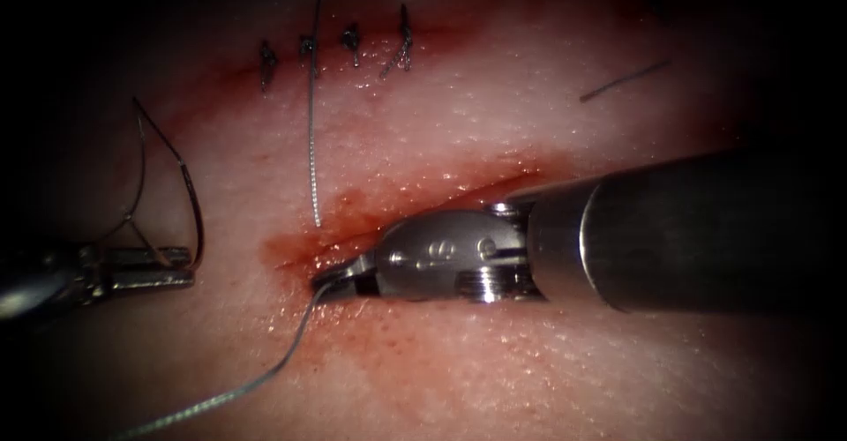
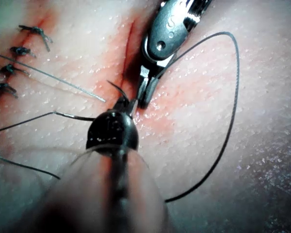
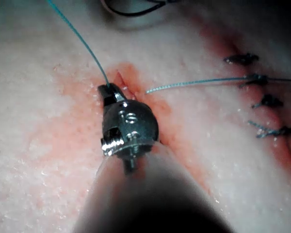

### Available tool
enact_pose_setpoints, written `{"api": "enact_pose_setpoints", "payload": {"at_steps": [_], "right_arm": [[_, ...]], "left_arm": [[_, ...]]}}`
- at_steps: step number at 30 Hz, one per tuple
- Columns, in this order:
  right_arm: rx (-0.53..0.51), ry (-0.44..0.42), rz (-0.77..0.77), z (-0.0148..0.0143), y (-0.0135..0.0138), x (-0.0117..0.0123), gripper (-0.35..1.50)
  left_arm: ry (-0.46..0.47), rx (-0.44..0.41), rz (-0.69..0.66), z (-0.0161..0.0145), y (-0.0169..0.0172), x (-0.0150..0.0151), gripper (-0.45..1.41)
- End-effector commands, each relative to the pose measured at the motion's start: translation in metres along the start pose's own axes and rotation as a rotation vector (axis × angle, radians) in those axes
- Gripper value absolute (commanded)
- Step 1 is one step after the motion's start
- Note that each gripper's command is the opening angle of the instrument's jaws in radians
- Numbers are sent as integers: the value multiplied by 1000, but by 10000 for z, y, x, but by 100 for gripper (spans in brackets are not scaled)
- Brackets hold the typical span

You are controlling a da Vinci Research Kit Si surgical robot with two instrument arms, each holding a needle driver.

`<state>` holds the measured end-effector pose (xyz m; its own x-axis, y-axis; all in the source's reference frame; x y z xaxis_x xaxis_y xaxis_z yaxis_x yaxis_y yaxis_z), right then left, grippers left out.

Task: Wound Closure

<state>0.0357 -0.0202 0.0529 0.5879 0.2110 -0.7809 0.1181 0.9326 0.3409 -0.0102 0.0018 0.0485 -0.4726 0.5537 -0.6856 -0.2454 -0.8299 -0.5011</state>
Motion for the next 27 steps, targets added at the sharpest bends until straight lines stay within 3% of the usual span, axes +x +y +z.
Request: {"api": "enact_pose_setpoints", "payload": {"at_steps": [1, 7, 13, 14, 27], "right_arm": [[16, 1, 3, 5, -4, 7, -35], [68, 17, 6, -24, -34, 32, -35], [118, 31, -9, -55, -86, 58, -35], [140, 34, -22, -61, -105, 65, -35], [288, 38, -86, -73, -186, 102, -35]], "left_arm": [[2, -1, -1, 9, 3, -4, -45], [2, 0, 5, 11, 3, -4, -45], [3, 3, 5, 13, 3, -4, -45], [2, 0, 5, 14, 3, -4, -45], [2, 2, 10, 15, 3, -4, -45]]}}
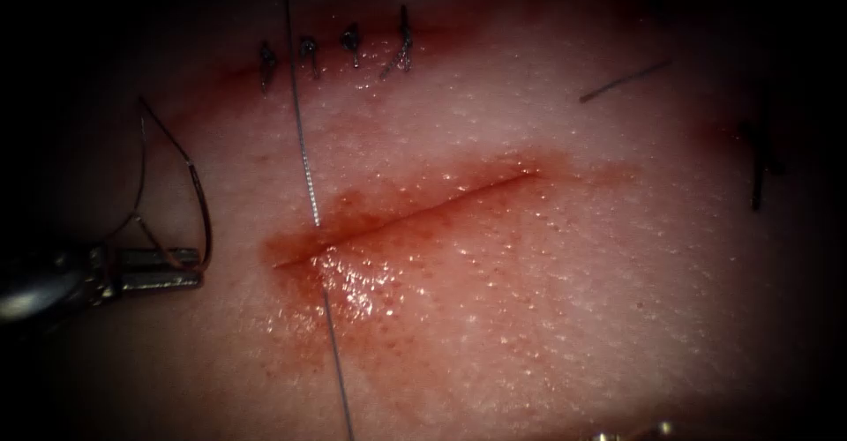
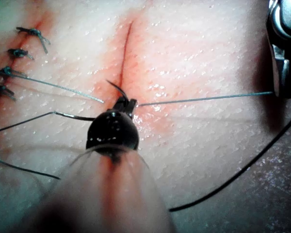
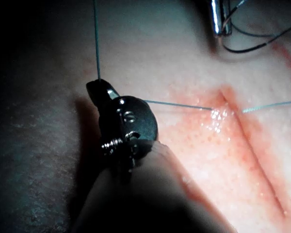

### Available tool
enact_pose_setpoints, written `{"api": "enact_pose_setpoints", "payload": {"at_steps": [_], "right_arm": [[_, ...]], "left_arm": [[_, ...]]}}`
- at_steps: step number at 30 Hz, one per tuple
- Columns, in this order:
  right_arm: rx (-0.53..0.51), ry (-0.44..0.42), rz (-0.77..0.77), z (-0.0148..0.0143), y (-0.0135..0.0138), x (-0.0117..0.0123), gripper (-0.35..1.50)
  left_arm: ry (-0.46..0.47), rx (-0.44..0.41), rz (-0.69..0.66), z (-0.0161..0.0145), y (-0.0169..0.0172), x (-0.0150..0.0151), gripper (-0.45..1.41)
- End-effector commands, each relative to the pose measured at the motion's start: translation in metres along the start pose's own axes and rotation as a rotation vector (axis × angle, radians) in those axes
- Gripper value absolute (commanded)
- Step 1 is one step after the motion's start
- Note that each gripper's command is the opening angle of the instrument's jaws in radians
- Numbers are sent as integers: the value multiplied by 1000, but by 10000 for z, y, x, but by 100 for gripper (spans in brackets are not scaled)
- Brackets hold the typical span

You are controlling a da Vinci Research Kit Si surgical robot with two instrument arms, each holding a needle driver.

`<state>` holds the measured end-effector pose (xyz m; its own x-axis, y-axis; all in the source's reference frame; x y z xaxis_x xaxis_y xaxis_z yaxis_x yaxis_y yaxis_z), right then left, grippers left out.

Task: Wound Closure

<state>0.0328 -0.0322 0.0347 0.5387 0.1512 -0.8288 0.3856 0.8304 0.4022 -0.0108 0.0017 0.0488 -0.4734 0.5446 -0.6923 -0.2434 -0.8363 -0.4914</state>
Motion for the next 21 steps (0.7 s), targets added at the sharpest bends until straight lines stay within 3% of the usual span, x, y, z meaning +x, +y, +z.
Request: {"api": "enact_pose_setpoints", "payload": {"at_steps": [1, 2, 4, 6, 9, 11, 21], "right_arm": [[10, 2, -5, 15, -4, 4, -35], [13, 2, -7, 16, -3, 5, -35], [20, 8, -11, 17, 5, 4, 24], [7, 9, -14, 14, 17, -1, 54], [-104, 15, 5, 2, 42, -10, 86], [-145, 37, 27, -9, 67, -25, 98], [-229, 54, 61, -11, 140, -70, 106]], "left_arm": [[0, -2, 5, 9, 3, -4, -45], [0, -2, 5, 9, 3, -4, -45], [0, -1, 5, 9, 3, -3, -45], [0, -1, 11, 9, 3, -3, -45], [0, -1, 11, 9, 3, -3, -45], [0, -1, 11, 9, 3, -3, -45], [0, -5, 11, 10, 4, -3, -45]]}}
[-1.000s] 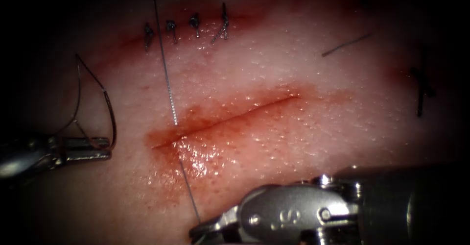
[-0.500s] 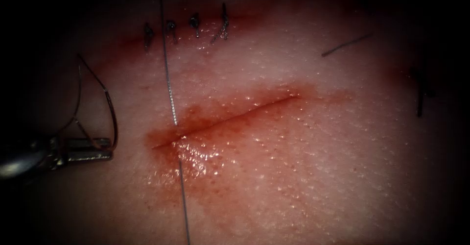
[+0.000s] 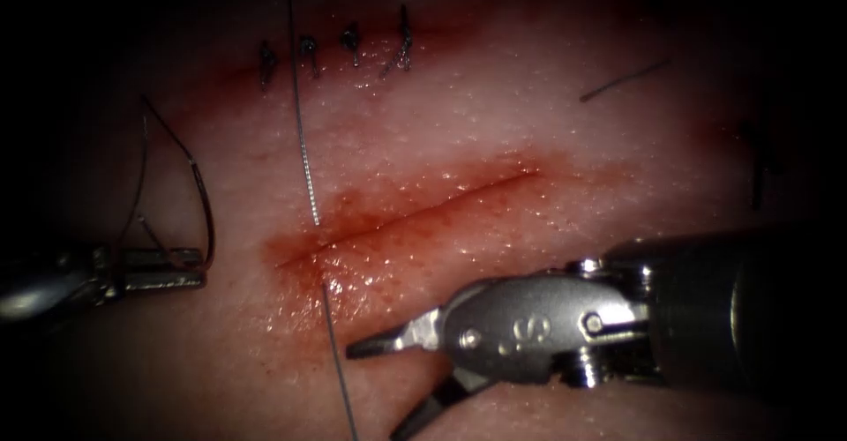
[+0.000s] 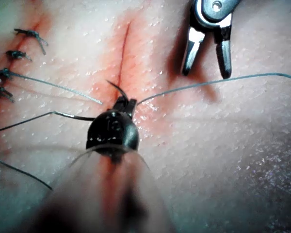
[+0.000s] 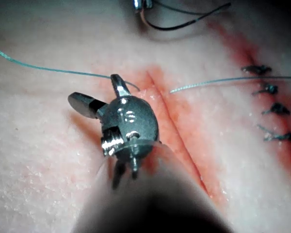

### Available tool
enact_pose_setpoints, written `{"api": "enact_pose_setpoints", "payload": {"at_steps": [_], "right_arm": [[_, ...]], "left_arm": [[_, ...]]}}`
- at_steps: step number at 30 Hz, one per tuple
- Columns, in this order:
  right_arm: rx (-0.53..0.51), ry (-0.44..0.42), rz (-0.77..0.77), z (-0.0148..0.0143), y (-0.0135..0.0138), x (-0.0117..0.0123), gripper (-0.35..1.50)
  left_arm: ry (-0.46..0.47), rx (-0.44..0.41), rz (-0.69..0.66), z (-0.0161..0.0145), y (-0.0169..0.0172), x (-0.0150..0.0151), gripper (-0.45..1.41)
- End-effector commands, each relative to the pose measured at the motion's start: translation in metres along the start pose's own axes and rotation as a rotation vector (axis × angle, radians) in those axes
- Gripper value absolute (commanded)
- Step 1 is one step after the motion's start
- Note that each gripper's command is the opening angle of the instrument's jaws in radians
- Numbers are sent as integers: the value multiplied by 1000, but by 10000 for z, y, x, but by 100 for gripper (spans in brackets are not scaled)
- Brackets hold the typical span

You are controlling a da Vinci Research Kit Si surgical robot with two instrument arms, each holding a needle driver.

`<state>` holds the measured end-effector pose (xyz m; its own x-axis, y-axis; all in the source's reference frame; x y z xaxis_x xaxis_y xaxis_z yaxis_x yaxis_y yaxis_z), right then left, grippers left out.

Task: Wound Closure

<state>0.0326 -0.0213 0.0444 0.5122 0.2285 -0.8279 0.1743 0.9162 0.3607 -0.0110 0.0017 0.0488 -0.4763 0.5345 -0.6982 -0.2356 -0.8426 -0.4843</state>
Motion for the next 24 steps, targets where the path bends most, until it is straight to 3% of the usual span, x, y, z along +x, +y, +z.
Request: {"api": "enact_pose_setpoints", "payload": {"at_steps": [1, 11, 13, 16, 18, 19, 24], "right_arm": [[-23, -7, 0, 23, 20, -12, 109], [-58, -36, -24, 76, 50, -49, 111], [-62, -39, -27, 79, 53, -54, 104], [-65, -39, -28, 78, 58, -58, 62], [-61, -39, -27, 76, 59, -58, -8], [-56, -38, -28, 75, 59, -58, -35], [-39, -34, -28, 72, 55, -56, -35]], "left_arm": [[0, -3, -1, 8, 3, -4, -45], [0, -3, -1, 9, 3, -4, -45], [0, -3, -1, 9, 4, -4, -45], [0, -3, -1, 8, 4, -4, -45], [0, -3, -1, 9, 4, -4, -45], [0, -3, -1, 9, 4, -4, -45], [0, -3, -1, 9, 4, -4, -45]]}}
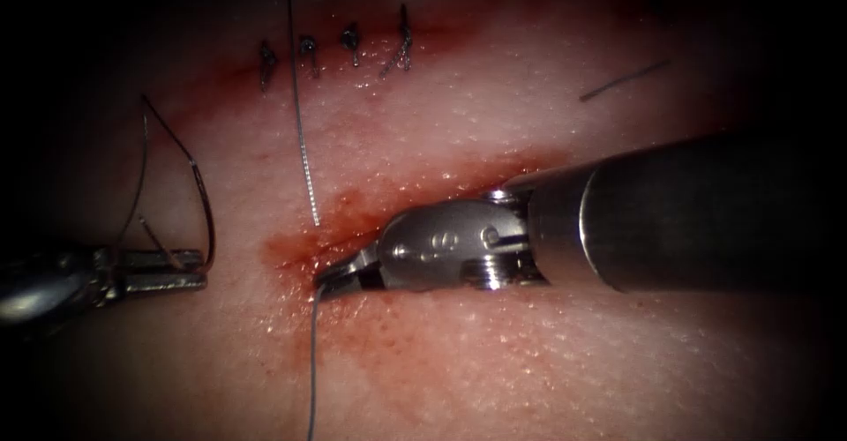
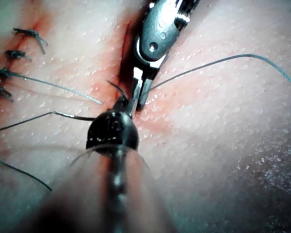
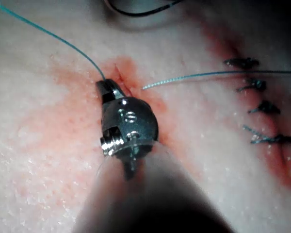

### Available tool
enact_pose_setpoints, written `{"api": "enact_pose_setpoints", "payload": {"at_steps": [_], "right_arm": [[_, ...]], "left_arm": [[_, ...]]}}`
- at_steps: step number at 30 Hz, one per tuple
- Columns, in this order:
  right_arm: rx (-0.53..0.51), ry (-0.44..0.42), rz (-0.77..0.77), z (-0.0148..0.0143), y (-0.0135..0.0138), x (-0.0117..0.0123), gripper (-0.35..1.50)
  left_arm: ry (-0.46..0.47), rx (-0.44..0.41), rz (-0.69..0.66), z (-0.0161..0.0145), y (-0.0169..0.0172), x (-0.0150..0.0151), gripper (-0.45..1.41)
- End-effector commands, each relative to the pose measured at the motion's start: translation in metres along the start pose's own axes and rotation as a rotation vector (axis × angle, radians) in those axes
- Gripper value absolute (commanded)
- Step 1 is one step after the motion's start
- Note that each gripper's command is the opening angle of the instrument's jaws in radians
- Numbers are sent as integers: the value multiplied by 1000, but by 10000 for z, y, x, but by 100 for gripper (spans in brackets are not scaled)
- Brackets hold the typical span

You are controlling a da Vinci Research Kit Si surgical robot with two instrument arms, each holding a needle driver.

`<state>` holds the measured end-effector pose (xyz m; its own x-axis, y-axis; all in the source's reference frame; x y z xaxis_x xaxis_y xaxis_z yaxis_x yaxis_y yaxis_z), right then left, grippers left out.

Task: Wound Closure

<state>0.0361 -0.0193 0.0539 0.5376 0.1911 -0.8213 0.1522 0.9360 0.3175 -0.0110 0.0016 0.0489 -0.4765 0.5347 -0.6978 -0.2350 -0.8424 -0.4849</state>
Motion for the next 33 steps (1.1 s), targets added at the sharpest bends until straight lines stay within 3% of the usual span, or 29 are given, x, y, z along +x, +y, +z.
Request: {"api": "enact_pose_setpoints", "payload": {"at_steps": [1, 8, 11, 13, 22, 29, 33], "right_arm": [[9, 3, 1, 8, -4, 2, -35], [65, 16, 5, -6, -19, 17, -35], [117, 33, -3, -32, -49, 31, -35], [131, 36, -5, -38, -56, 34, -35], [237, 58, -40, -85, -140, 72, -35], [295, 65, -56, -92, -178, 101, -35], [316, 66, -54, -88, -181, 112, -35]], "left_arm": [[0, -2, -1, 9, 3, -4, -45], [0, -2, -1, 9, 3, -3, -45], [0, -2, -1, 9, 3, -4, -45], [0, -1, 0, 9, 3, -4, -45], [0, -5, 10, 15, 4, -2, -45], [0, -7, 10, 15, 5, -2, -45], [0, -7, 11, 15, 4, -3, -45]]}}
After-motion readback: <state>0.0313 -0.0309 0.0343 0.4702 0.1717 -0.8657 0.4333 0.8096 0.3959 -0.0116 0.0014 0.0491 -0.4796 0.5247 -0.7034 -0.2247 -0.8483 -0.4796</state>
